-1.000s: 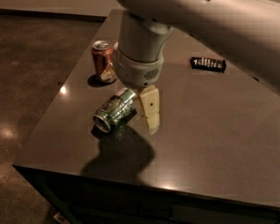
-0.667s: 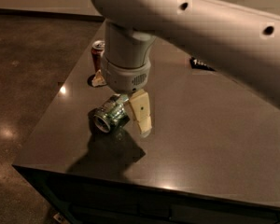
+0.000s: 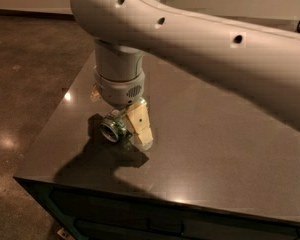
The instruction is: Place green can upright
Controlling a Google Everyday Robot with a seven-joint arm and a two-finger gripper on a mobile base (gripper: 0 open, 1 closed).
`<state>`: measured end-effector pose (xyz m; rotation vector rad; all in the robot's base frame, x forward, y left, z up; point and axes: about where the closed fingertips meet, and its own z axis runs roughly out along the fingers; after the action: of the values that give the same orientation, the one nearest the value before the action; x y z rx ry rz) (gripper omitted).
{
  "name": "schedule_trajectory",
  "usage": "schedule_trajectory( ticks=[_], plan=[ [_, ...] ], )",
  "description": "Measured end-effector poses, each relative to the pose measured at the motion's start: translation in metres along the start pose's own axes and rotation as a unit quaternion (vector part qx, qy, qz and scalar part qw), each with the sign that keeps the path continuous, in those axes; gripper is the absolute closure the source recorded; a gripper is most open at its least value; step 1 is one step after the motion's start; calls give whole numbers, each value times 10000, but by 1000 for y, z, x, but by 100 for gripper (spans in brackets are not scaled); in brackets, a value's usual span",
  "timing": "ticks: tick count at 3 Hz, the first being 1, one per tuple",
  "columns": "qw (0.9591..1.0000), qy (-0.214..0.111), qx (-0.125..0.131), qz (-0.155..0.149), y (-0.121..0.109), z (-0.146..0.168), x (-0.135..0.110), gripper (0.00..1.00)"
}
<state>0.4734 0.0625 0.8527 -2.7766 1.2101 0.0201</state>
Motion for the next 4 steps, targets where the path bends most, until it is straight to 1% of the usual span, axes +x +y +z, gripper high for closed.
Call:
schedule_trajectory(
  ticks=[1,2,3,4],
  plan=[
    [10000,-22,-55,45,-2,4,-1,18],
    [9999,-83,-34,124,-3,1,0,41],
    [9991,-199,62,365,-4,-10,6,64],
    [9941,-587,348,842,-4,-36,20,88]
  ],
)
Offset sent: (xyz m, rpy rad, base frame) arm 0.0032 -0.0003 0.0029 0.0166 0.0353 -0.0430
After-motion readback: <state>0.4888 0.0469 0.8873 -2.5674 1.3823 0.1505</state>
